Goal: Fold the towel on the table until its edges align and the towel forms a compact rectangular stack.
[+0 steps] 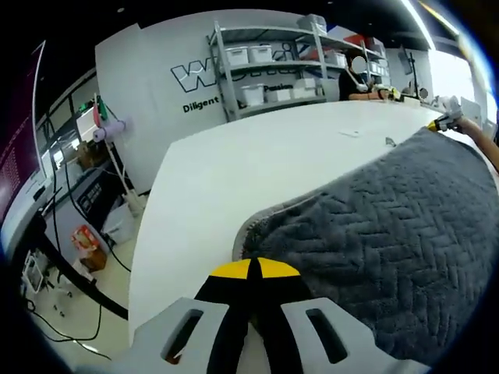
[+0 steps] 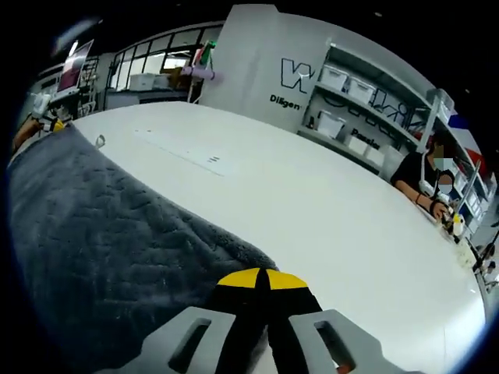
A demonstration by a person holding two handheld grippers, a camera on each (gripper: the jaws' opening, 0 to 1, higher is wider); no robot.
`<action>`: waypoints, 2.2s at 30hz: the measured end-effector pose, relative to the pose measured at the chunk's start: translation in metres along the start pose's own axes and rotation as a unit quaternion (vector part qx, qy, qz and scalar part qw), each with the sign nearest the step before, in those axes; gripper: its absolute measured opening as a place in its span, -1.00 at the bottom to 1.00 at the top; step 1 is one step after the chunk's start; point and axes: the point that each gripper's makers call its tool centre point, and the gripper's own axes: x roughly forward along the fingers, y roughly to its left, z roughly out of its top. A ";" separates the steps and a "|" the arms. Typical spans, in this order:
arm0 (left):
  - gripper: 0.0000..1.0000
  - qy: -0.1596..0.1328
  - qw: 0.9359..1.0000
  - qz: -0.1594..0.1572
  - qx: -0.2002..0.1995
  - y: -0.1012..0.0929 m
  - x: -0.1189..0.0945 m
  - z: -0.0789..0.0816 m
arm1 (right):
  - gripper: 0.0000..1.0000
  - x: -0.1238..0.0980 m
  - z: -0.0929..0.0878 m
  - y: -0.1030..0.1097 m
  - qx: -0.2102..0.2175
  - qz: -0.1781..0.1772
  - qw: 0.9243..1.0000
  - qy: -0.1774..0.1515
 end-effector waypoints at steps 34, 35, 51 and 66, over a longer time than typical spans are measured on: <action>0.73 -0.029 0.999 -0.010 -0.032 -0.045 -0.056 0.032 | 0.18 -0.079 0.010 0.011 -0.005 0.045 0.998 -0.036; 0.77 -0.028 0.999 -0.014 -0.033 -0.049 -0.060 0.031 | 0.25 -0.084 0.008 0.013 -0.004 0.051 0.998 -0.034; 0.90 -0.012 0.998 -0.066 0.005 -0.105 -0.152 0.001 | 0.99 -0.184 -0.017 0.050 -0.038 0.134 0.987 -0.076; 0.39 0.017 0.988 -0.148 0.028 -0.154 -0.209 -0.057 | 0.78 -0.232 -0.050 0.101 -0.089 0.214 0.971 -0.065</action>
